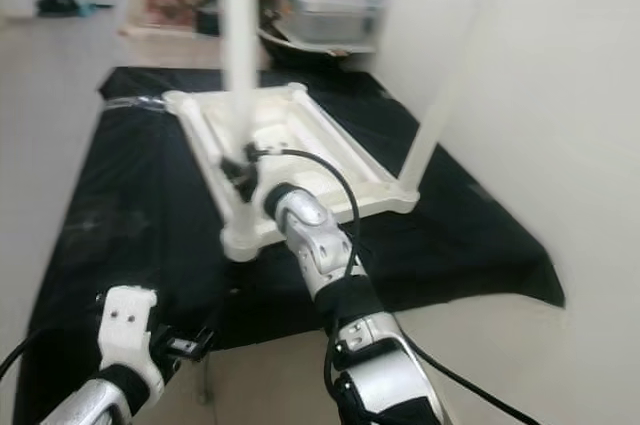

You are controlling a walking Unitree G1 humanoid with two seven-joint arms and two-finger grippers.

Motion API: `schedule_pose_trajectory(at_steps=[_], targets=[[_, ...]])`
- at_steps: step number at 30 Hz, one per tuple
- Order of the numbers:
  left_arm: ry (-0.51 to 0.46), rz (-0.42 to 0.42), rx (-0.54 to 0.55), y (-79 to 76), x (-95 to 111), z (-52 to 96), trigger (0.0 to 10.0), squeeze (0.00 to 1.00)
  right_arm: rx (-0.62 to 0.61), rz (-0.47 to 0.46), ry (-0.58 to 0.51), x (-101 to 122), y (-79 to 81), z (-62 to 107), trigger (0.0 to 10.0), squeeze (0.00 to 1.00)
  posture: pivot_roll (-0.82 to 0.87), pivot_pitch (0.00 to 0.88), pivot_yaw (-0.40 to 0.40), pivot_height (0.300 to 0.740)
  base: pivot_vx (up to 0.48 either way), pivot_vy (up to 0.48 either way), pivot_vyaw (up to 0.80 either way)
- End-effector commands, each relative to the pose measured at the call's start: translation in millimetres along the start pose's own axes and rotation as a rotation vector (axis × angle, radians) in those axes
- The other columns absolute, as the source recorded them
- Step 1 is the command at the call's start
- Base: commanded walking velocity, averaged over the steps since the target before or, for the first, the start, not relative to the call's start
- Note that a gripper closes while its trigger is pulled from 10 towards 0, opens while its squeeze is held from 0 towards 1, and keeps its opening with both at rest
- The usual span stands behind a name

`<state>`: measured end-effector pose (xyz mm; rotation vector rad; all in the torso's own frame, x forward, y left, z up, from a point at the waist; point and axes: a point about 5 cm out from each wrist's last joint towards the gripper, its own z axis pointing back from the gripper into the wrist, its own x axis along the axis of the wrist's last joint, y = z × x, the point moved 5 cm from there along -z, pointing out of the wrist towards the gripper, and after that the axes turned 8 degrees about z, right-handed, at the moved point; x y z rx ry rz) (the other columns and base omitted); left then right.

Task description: Building children table

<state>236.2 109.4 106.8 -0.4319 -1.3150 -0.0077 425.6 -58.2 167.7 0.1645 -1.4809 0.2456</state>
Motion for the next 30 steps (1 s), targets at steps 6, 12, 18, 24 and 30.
schedule_pose_trajectory(at_steps=[6, 12, 18, 24, 30], targets=[[0.029, 0.016, -0.004, 0.1, -7.7, 0.4, 10.0, 0.0, -0.109, -0.078, 0.064, -30.6, -23.7, 21.6, 10.0, 1.0, 0.16, 0.0, -0.131, 0.74, 0.0, 0.0, 0.0], [0.029, 0.016, -0.005, 0.7, -7.7, -0.6, 10.0, 0.0, -0.005, -0.088, -0.036, 1.7, -13.9, 10.2, 10.0, 1.0, 0.17, 0.0, -0.135, 0.74, 0.0, 0.0, 0.0], [0.023, 0.026, -0.001, 0.6, -7.3, -2.3, 10.0, 0.0, 0.497, -0.191, -0.186, 50.0, 7.3, 7.8, 10.0, 0.0, 0.18, 0.0, -0.153, 0.74, 0.0, 0.0, 0.0], [0.02, 0.027, -0.005, -1.1, -6.7, -3.2, 10.0, 0.0, 0.603, -0.109, -0.17, 45.7, 9.5, 11.8, 10.0, 0.0, 0.19, 0.0, -0.158, 0.74, 0.0, 0.0, 0.0], [0.016, 0.027, -0.008, -2.2, -5.8, -3.3, 10.0, 0.0, 0.697, -0.021, -0.125, 27.0, 30.7, 12.5, 10.0, 0.0, 0.19, 0.0, -0.165, 0.74, 0.0, 0.0, 0.0]])
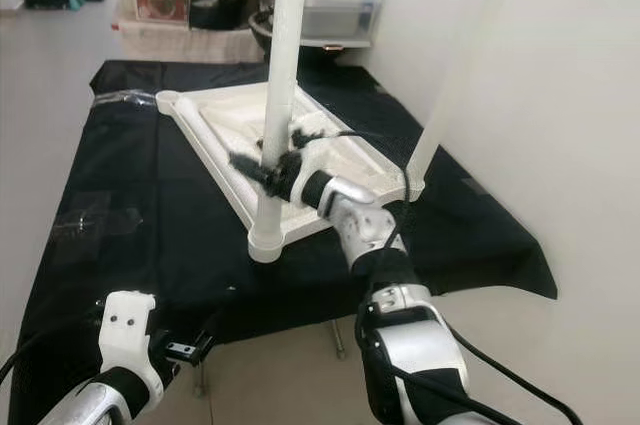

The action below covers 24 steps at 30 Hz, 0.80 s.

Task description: Building children table

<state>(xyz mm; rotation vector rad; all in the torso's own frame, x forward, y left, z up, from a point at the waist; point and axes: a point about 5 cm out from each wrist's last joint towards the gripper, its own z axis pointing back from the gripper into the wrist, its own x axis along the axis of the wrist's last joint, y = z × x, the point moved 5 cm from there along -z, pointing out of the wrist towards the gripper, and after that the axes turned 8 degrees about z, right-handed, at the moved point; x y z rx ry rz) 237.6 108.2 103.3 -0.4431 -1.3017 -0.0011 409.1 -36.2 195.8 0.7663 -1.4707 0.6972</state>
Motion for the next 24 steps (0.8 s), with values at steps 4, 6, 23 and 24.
schedule_pose_trajectory(at_steps=[4, 6, 23, 24], targets=[[0.004, 0.01, -0.009, -3.6, -1.9, -1.4, 10.0, 0.0, 0.127, 0.026, -0.005, -7.8, 24.3, -14.2, 5.2, 0.0, 0.2, 0.0, -0.165, 0.74, 0.0, 0.0, 0.0], [0.003, 0.009, -0.009, -3.5, -1.6, -1.2, 10.0, 0.0, 0.131, 0.021, -0.024, -5.7, 25.1, -15.4, 0.0, 0.0, 0.2, 0.0, -0.162, 0.74, 0.0, 0.0, 0.0], [0.015, 0.034, -0.01, -0.6, -4.5, 2.6, 10.0, 0.0, -1.062, -0.019, 0.309, -79.8, -68.3, 78.7, 0.0, 0.0, 0.17, 0.0, -0.13, 0.74, 0.0, 0.0, 0.0], [0.017, 0.034, -0.011, 0.2, -5.1, 3.0, 10.0, 0.0, -1.013, -0.026, 0.297, -80.2, -58.9, 71.5, 4.9, 0.0, 0.17, 0.0, -0.13, 0.74, 0.0, 0.0, 0.0]])
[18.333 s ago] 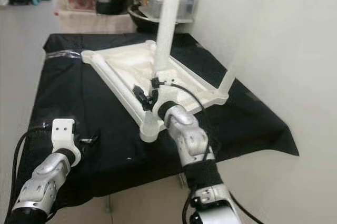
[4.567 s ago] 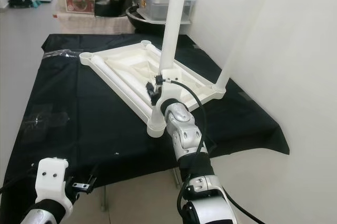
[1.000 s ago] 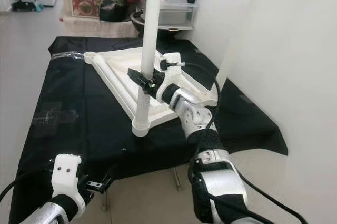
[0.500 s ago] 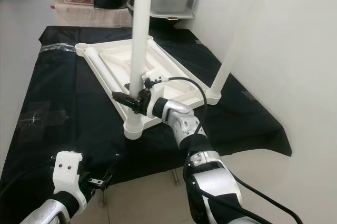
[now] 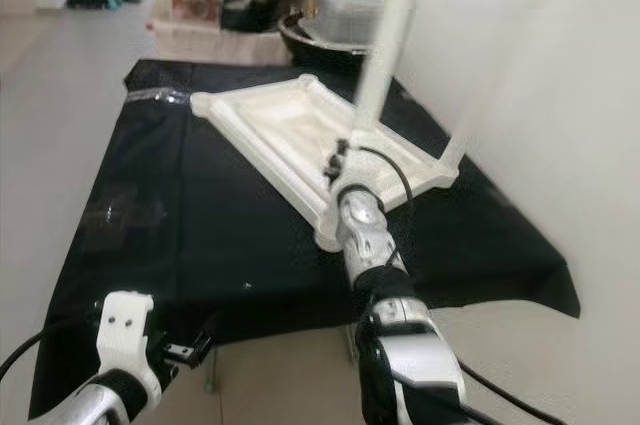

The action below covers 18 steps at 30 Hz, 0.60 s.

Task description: Building children table

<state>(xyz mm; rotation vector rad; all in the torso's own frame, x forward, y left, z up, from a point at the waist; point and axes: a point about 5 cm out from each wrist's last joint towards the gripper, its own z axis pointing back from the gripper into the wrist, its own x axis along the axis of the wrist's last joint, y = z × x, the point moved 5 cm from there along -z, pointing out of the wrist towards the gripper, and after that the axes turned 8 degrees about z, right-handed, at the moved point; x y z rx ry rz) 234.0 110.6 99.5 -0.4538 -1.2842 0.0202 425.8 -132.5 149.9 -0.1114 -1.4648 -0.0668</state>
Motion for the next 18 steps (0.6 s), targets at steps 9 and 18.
schedule_pose_trajectory(at_steps=[9, 18], targets=[[0.015, 0.018, -0.022, -1.7, -5.2, -0.6, 10.0, 0.0, 0.308, 0.004, -0.084, 33.4, 56.7, 9.5, 10.0, 0.0, 0.17, 0.0, -0.141, 0.74, 0.0, 0.0, 0.0], [0.009, 0.019, -0.019, -1.8, -4.7, -0.8, 10.0, 0.0, 0.86, -0.104, -0.298, 100.7, 76.5, 39.7, 10.0, 0.0, 0.16, 0.0, -0.144, 0.74, 0.0, 0.0, 0.0]])
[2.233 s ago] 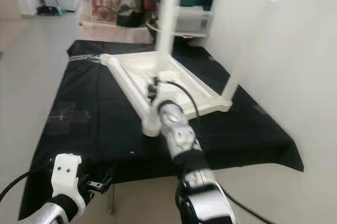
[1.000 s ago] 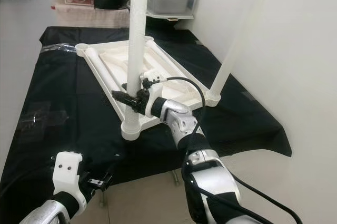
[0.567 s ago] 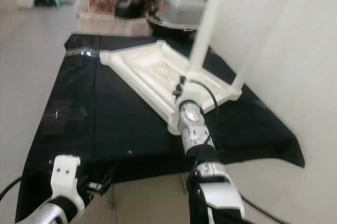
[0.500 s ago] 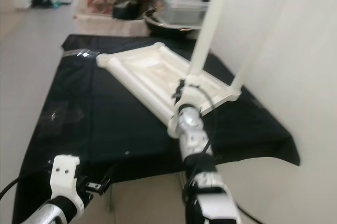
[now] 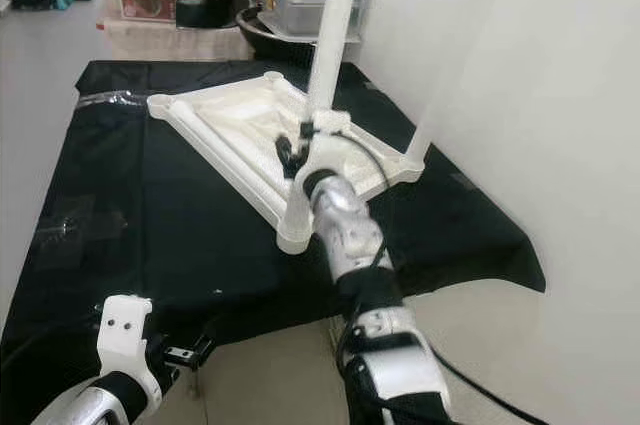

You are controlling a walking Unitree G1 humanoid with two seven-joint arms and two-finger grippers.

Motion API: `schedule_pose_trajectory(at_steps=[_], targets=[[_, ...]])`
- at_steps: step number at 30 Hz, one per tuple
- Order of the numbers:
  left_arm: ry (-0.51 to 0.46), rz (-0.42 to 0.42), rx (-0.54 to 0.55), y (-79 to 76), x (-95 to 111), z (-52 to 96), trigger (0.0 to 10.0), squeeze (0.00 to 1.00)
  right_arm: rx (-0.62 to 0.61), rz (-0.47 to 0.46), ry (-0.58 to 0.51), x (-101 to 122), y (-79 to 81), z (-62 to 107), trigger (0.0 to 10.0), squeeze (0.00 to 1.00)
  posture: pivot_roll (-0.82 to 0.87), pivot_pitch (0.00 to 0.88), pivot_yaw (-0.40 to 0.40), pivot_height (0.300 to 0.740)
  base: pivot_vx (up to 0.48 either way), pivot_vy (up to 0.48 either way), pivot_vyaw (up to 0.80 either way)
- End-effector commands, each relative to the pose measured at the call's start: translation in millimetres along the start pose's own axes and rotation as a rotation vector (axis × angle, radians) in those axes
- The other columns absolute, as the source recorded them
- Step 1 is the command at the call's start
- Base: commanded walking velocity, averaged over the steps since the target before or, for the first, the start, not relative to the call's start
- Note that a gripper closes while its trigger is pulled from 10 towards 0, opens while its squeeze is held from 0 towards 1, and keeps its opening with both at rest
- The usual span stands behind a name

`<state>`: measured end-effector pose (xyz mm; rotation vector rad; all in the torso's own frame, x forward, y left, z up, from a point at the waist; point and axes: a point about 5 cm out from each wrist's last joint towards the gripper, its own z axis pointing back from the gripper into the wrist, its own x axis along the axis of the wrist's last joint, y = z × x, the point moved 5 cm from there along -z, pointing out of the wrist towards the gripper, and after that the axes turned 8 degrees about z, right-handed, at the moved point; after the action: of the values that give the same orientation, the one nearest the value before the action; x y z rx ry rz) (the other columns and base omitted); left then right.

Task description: Building children table

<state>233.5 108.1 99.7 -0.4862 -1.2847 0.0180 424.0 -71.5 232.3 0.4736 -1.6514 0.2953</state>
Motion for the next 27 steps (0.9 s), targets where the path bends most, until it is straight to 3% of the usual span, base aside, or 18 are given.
schedule_pose_trajectory(at_steps=[1, 3, 8, 9, 15, 19, 20, 21, 23, 24, 25, 26, 27], targets=[[0.011, 0.003, 0.007, 0.7, -4.0, -0.6, 10.0, 0.0, 0.264, 0.008, -0.059, 17.5, 29.3, 3.4, 10.0, 0.0, 0.16, 0.0, -0.144, 0.74, 0.0, 0.0, 0.0], [0.012, 0.003, -0.003, -0.9, -4.1, -1.5, 10.0, 0.0, 0.505, 0.119, -0.003, 7.2, 31.4, 20.5, 10.0, 0.0, 0.17, 0.0, -0.144, 0.74, 0.0, 0.0, 0.0], [0.013, -0.002, -0.01, -2.2, -4.2, -2.2, 10.0, 0.0, 0.571, 0.179, 0.11, -22.6, 28.5, 18.5, 10.0, 0.0, 0.17, 0.0, -0.151, 0.74, 0.0, 0.0, 0.0], [0.012, -0.001, -0.011, -3.4, -4.1, -2.6, 10.0, 0.0, 0.596, 0.198, 0.171, -44.2, 37.2, 15.6, 10.0, 0.0, 0.19, 0.0, -0.16, 0.74, 0.0, 0.0, 0.0], [0.011, -0.004, -0.01, -4.0, -4.0, -2.6, 10.0, 0.0, 0.618, 0.19, 0.198, -57.1, 51.4, 12.5, 10.0, 0.0, 0.2, 0.0, -0.162, 0.74, 0.0, 0.0, 0.0], [0.007, -0.004, -0.009, -4.2, -3.5, -2.6, 10.0, 0.0, 0.72, 0.185, 0.16, -52.7, 76.1, 8.7, 10.0, 0.0, 0.2, 0.0, -0.17, 0.74, 0.0, 0.0, 0.0], [0.007, -0.004, -0.009, -4.2, -3.5, -2.6, 10.0, 0.0, 0.72, 0.185, 0.16, -52.7, 76.1, 8.7, 10.0, 0.0, 0.2, 0.0, -0.17, 0.74, 0.0, 0.0, 0.0], [0.006, -0.002, -0.009, -4.1, -3.5, -2.8, 10.0, 0.0, 0.73, 0.172, 0.143, -49.7, 77.7, 8.0, 7.2, 0.0, 0.2, 0.0, -0.171, 0.74, 0.0, 0.0, 0.0], [0.006, -0.001, -0.009, -4.1, -3.5, -2.9, 10.0, 0.0, 0.736, 0.165, 0.133, -48.2, 78.2, 7.3, 7.2, 0.0, 0.2, 0.0, -0.171, 0.74, 0.0, 0.0, 0.0], [0.005, 0.001, -0.008, -4.2, -3.4, -2.9, 10.0, 0.0, 0.697, 0.151, 0.122, -46.0, 74.5, 3.6, 0.0, 0.0, 0.2, 0.0, -0.172, 0.74, 0.0, 0.0, 0.0], [0.005, 0.001, -0.008, -4.2, -3.4, -2.9, 10.0, 0.0, 0.697, 0.151, 0.122, -46.0, 74.5, 3.6, 0.0, 0.0, 0.2, 0.0, -0.172, 0.74, 0.0, 0.0, 0.0], [0.003, 0.006, -0.008, -4.2, -3.3, -2.8, 10.0, 0.0, 0.616, 0.161, 0.128, -46.3, 66.1, -1.7, 0.0, 0.0, 0.19, 0.0, -0.17, 0.74, 0.0, 0.0, 0.0], [0.003, 0.01, -0.007, -4.4, -3.3, -2.5, 10.0, 0.0, 0.399, 0.186, 0.187, -53.4, 41.9, -10.6, 0.0, 0.0, 0.19, 0.0, -0.169, 0.74, 0.0, 0.0, 0.0]])
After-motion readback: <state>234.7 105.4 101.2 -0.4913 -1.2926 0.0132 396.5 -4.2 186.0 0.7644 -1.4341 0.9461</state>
